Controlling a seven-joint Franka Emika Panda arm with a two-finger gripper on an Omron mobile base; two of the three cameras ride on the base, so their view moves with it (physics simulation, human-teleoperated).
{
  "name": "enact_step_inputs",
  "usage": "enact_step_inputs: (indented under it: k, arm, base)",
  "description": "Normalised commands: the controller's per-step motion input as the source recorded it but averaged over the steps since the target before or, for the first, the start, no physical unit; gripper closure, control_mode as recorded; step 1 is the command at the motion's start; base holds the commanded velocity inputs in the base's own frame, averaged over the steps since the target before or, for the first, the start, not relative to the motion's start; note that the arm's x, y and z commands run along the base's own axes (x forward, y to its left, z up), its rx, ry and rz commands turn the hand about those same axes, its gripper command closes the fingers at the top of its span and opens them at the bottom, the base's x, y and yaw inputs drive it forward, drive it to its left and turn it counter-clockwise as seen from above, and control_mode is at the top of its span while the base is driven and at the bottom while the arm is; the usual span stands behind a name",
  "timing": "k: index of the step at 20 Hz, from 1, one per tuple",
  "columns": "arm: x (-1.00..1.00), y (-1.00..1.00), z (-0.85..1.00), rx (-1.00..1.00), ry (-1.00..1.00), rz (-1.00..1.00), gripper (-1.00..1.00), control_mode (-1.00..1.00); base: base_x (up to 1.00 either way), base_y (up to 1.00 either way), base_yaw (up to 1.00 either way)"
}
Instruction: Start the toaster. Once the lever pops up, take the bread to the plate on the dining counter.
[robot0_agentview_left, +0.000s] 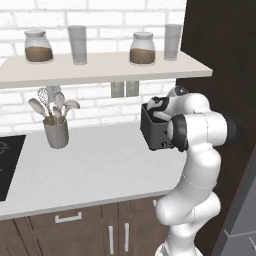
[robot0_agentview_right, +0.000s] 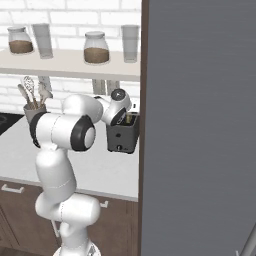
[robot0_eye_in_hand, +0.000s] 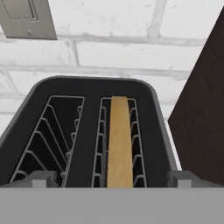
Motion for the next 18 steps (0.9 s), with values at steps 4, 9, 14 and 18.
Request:
enact_step_inputs:
  k: [4,9,14,18]
  arm:
    - [0.13,0.0,0.0,0.0,0.0,0.0,-1.0,-1.0]
    - [0.03,0.0,0.0,0.0,0.0,0.0,-1.0,-1.0]
    - [0.0,0.0,0.0,0.0,0.0,0.0,1.0,-1.0]
    - [0.0,0.0,0.0,0.0,0.0,0.0,1.0,-1.0]
  base:
    - [0.0,0.0,0.0]
    - [0.0,0.0,0.0]
    - [0.0,0.0,0.0]
    - [0.0,0.0,0.0]
